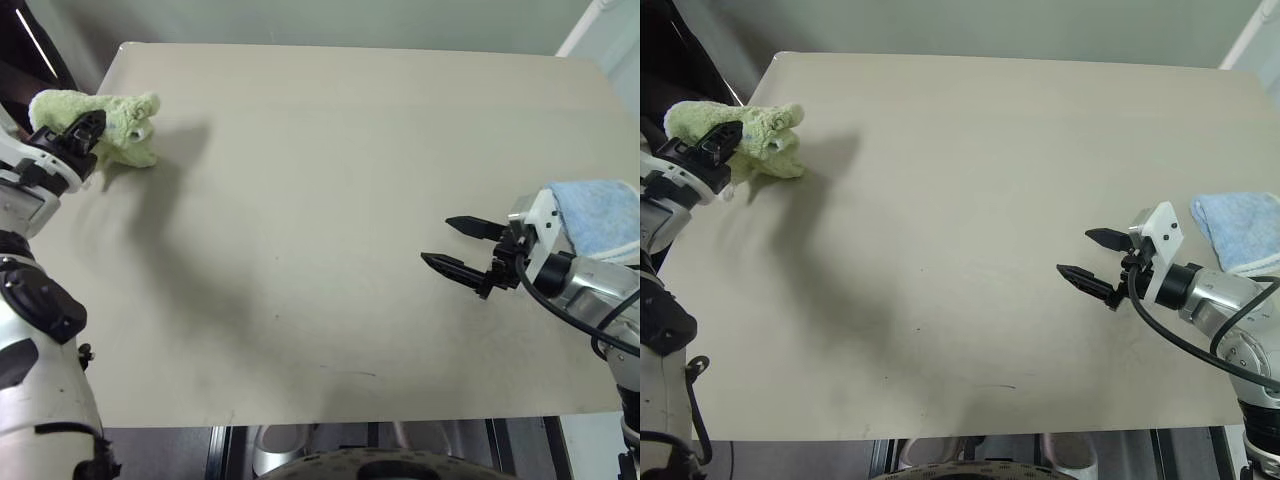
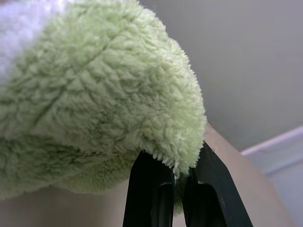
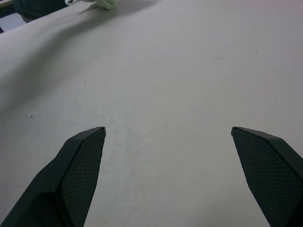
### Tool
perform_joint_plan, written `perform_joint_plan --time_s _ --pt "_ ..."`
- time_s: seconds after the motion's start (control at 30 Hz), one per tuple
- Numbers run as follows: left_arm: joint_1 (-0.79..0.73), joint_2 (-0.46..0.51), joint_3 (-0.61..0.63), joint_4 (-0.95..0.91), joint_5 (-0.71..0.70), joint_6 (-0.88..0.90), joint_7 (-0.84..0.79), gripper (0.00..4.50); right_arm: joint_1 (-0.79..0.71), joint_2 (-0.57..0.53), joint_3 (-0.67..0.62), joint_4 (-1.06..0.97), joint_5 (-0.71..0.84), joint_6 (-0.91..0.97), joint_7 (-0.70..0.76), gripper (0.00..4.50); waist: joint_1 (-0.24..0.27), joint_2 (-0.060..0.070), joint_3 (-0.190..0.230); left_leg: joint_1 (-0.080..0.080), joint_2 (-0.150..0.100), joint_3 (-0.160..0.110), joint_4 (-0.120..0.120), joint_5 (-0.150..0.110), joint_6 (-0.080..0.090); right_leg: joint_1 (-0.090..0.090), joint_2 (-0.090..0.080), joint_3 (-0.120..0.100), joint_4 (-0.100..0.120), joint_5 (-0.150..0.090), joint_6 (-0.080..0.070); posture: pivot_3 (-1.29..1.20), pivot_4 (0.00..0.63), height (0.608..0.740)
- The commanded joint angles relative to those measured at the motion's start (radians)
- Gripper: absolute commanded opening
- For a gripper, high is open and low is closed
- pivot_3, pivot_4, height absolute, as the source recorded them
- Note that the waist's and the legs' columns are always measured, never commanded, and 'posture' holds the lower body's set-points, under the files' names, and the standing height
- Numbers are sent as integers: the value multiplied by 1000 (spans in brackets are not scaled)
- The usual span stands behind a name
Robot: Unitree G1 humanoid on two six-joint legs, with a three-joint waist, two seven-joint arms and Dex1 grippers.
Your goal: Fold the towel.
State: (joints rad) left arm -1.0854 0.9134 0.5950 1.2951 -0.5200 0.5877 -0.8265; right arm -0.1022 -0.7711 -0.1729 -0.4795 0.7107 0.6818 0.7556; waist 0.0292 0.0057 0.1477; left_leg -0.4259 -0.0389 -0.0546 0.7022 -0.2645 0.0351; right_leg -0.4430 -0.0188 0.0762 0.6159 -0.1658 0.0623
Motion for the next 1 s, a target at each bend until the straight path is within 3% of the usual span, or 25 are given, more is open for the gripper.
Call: perform_joint_plan --time_s 0.03,0.4,1.0 --pt "-18 -4 -1 -40 -6 -4 -68 19 -5 -8 -15 -16 -5 -16 14 4500 -1 0 0 0 0 0 0 1 0 0 0 0 0 0 -1 0 150 733" --pt "-18 -74 46 -26 -36 -122 -131 19 11 -4 -20 -27 -24 -18 6 4500 -9 0 0 2 0 3 0 7 0 -1 0 3 4 2 -8 0 150 733" --pt "338 -32 130 -163 -136 177 -67 19 36 -23 -25 -25 -56 -47 17 4500 -22 0 0 6 0 5 -1 8 -1 -1 0 6 11 3 -11 0 150 733"
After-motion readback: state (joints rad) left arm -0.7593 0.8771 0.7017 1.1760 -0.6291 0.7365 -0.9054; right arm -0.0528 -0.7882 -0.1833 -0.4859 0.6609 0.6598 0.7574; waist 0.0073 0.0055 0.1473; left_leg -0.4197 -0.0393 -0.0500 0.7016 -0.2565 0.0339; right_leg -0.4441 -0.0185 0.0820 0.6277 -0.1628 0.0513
